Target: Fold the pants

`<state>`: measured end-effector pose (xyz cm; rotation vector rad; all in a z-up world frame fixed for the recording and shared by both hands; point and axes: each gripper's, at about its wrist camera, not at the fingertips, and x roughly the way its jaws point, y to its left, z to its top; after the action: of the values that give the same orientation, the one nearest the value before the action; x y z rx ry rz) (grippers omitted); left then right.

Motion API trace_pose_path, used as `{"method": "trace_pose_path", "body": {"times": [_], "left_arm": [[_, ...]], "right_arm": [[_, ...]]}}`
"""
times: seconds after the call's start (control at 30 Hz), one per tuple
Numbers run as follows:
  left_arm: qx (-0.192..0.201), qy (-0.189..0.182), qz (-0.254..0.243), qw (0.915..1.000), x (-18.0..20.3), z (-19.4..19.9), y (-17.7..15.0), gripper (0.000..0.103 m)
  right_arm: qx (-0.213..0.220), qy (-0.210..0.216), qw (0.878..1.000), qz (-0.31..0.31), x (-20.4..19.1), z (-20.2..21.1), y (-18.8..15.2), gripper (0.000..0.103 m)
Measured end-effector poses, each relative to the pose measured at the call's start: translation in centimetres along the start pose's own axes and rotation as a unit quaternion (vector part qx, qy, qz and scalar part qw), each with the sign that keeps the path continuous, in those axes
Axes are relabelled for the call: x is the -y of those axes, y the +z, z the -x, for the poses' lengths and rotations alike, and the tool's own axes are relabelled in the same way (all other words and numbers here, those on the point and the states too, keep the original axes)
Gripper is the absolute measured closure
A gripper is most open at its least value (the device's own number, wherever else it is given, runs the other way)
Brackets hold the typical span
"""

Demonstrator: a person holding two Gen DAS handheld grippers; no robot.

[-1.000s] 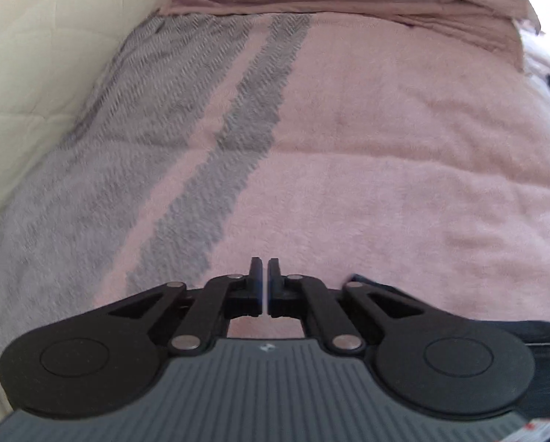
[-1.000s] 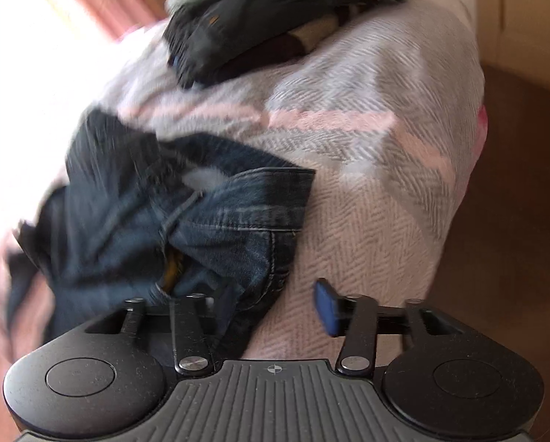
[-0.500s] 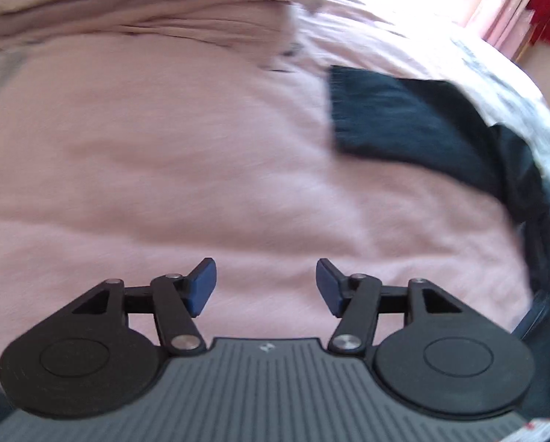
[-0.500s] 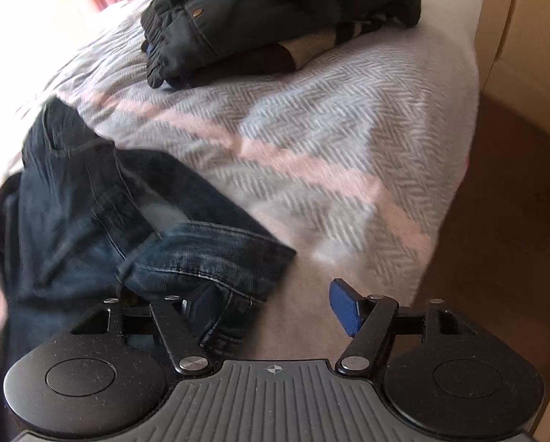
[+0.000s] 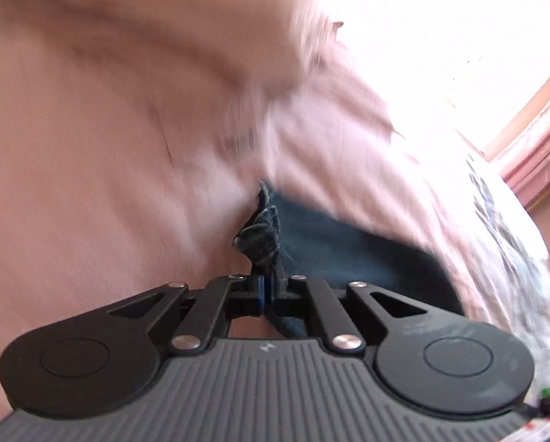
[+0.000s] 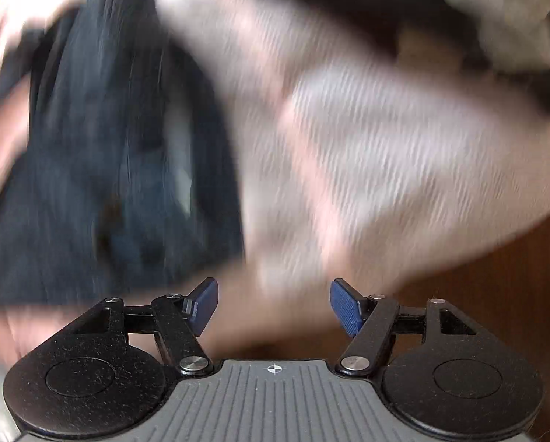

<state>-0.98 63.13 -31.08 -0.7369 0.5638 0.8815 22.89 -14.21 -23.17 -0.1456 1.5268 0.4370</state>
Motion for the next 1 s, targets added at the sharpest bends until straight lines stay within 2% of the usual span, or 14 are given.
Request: {"method": "trace_pose_path", "body": {"times": [0.03,0.1,0.17,0.23,0.3,0.33,0.47,0.53,0.6,0.63,0.73,0.8,0.9,1.0], "left_arm": [[0.032,0.006,-0.006,0.9994,-0.5,2.7,2.2,0.102],[0.076,0.021,0.017,0.9968,-2.5,8.0,7.1,0.102],[0.126,0.052,0.010,0.9907,-4.1,12.7,11.6,0.101],[0.146,0.104,-0.017,0.9836,-5.4,15.3,14.6,0.101],[0.141,0.142,-0.028,0.9795,-7.6,15.4,15.9,0.100],[0.125,0.162,-0.027,0.9785,-9.1,14.5,16.0,0.100],[0.029,0.241,0.002,0.9702,-16.5,8.1,12.9,0.100],[-0.006,0.268,0.017,0.9632,-19.5,6.2,10.6,0.100],[-0.019,0.267,0.020,0.9634,-20.6,5.5,9.3,0.100],[-0.023,0.269,0.022,0.9628,-21.0,5.6,9.0,0.100],[-0.019,0.263,0.031,0.9642,-22.3,7.7,9.6,0.099],[-0.017,0.272,0.041,0.9613,-22.8,9.4,9.3,0.099],[-0.039,0.312,0.042,0.9483,-24.2,11.8,7.2,0.099],[-0.078,0.353,0.079,0.9292,-26.9,13.5,4.1,0.099]], "right_arm": [[0.035,0.023,0.999,-0.012,-0.3,0.3,1.3,0.038],[0.095,0.054,0.994,-0.012,-1.8,0.4,3.8,0.038],[0.140,0.061,0.988,0.010,-4.6,-0.1,6.5,0.038],[0.184,0.081,0.979,0.027,-6.9,-0.8,9.0,0.038],[0.218,0.103,0.970,0.026,-9.6,-1.9,11.3,0.038],[0.229,0.113,0.967,0.025,-10.7,-2.5,12.4,0.038],[0.257,0.124,0.958,0.010,-12.9,-4.6,15.4,0.038],[0.261,0.137,0.956,-0.003,-13.5,-5.4,16.8,0.038],[0.262,0.141,0.955,-0.015,-13.5,-5.9,17.8,0.038],[0.256,0.137,0.957,-0.026,-13.0,-6.3,18.2,0.038],[0.231,0.117,0.958,-0.119,-10.1,-8.0,19.2,0.038],[0.212,0.128,0.958,-0.146,-8.5,-9.7,19.1,0.038],[0.165,0.180,0.962,-0.124,-9.4,-11.8,17.9,0.038],[0.130,0.222,0.966,-0.025,-11.9,-12.5,16.3,0.038]]}}
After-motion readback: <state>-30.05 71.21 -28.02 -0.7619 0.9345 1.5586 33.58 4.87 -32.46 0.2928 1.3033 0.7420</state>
